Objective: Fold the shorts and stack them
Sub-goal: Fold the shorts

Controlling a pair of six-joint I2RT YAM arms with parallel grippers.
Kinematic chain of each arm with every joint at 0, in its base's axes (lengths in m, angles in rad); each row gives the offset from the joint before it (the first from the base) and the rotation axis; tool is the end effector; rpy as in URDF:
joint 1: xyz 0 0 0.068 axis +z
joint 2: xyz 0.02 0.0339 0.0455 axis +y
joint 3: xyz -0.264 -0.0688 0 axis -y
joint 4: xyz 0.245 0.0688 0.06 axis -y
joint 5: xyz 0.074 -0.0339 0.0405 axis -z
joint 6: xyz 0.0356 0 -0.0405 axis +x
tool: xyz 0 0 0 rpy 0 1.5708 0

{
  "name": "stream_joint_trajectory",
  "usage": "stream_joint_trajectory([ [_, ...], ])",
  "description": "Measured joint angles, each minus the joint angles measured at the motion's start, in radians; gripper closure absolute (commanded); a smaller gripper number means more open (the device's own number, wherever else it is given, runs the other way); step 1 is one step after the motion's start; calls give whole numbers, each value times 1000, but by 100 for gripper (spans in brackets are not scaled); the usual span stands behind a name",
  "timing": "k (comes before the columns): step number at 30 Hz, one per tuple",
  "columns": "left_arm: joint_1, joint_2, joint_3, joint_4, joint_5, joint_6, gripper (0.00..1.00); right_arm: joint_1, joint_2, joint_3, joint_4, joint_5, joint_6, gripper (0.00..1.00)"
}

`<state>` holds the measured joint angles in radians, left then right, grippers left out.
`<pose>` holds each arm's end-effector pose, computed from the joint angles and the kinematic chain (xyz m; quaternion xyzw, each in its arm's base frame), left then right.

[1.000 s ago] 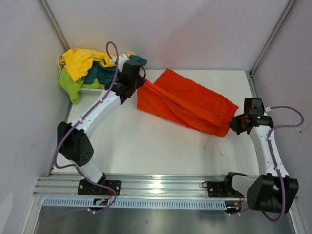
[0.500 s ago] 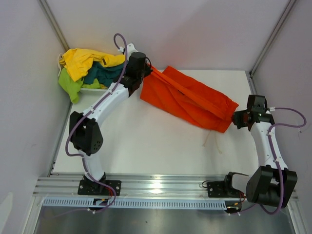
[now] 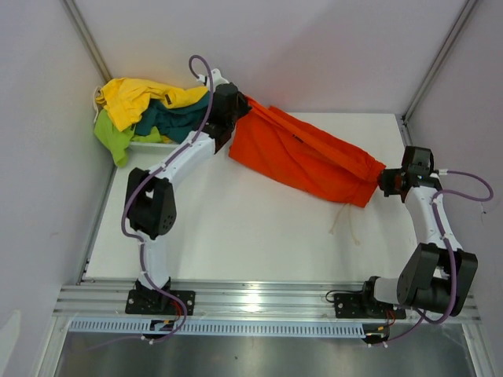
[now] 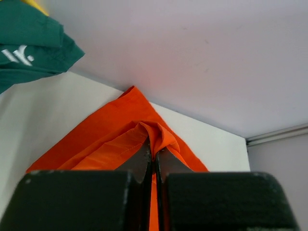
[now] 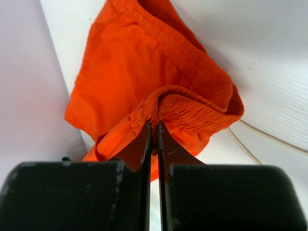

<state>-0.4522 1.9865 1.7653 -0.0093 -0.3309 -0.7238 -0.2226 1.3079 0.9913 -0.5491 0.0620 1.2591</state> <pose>0.4401 -0.2009 0.3352 -0.2060 0.7521 -0.2324 0.5813 0.2666 -0.0626 0.2658 0.6410 0.6850 0.1457 0.3142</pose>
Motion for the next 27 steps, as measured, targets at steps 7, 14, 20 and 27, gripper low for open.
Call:
stream_joint_trajectory([
  [7,8,70,11,175,48,-27,100,-29,61,0,121,-12,41,100],
  [14,14,170,90,266,72,-53,100,-33,146,0,201,-19,77,100],
  [20,16,262,183,282,77,-64,100,-33,222,17,248,-17,95,100],
  [27,24,349,227,307,73,-82,100,-33,305,58,280,2,103,100],
])
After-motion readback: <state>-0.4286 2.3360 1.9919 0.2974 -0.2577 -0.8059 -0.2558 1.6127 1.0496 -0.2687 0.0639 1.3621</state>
